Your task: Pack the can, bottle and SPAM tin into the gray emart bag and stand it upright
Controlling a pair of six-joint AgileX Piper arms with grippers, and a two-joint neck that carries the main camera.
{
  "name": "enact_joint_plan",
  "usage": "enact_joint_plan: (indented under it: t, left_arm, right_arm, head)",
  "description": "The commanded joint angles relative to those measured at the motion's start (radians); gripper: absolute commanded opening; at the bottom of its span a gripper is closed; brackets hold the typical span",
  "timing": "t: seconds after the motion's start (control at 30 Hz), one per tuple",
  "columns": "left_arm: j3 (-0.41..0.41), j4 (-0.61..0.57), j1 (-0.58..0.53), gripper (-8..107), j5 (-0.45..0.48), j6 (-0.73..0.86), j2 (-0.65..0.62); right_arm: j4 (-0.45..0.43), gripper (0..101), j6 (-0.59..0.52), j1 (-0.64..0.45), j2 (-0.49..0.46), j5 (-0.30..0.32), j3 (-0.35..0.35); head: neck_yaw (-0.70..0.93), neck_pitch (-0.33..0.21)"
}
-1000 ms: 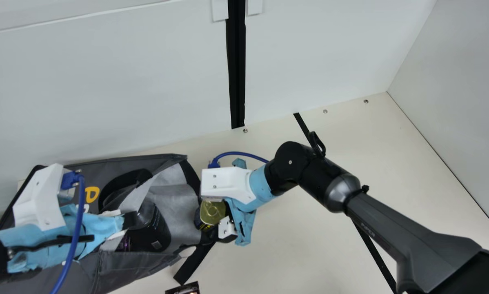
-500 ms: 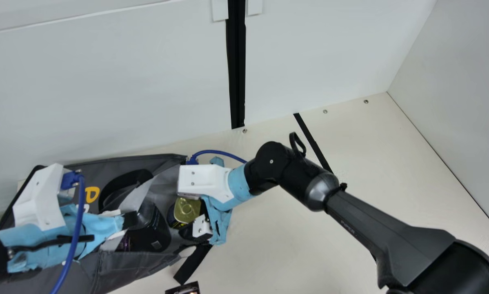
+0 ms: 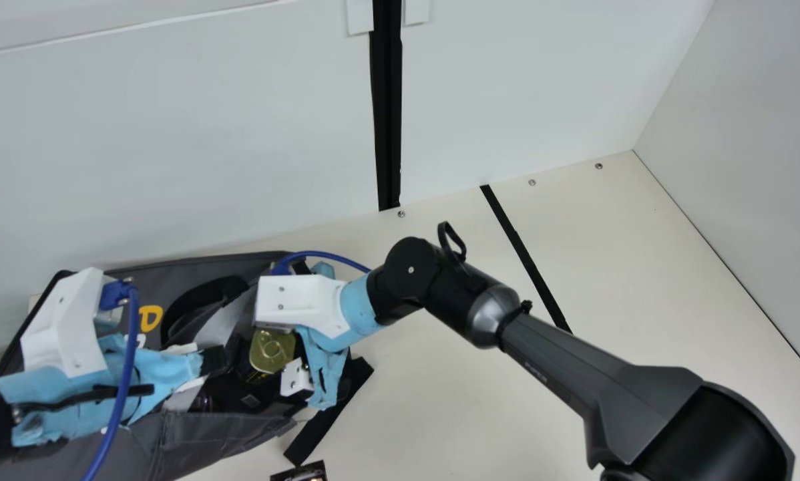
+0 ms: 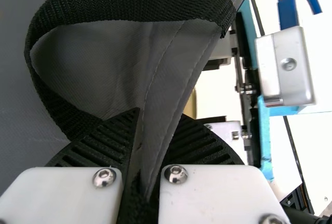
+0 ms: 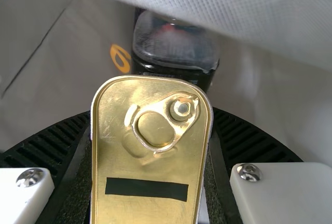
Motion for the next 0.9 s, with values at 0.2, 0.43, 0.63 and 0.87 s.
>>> enact_joint_plan:
  t: [0.2, 0.43, 0.63, 0.87]
  left_arm:
    - [0.0, 0.0, 0.0, -8, 0.0, 0.0, 0.0]
    - [0.0, 0.0, 0.0, -8, 0.0, 0.0, 0.0]
    - [0.0, 0.0, 0.0, -8, 0.0, 0.0, 0.0]
    - [0.0, 0.0, 0.0, -8, 0.0, 0.0, 0.0]
  right_arm:
    - [0.018, 0, 0.019, 0.037, 0.036, -0.017, -0.04]
    - [0.032, 0, 0.03, 0.058, 0.069, -0.032, -0.069]
    - [0.036, 0, 0.044, 0.073, 0.091, -0.046, -0.088]
    - [0.04, 17, 0.053, 0.079, 0.102, -0.053, -0.099]
  head:
    - [-0.002, -0.023]
    - [-0.002, -0.023]
    - [-0.002, -0.023]
    - [-0.002, -0.023]
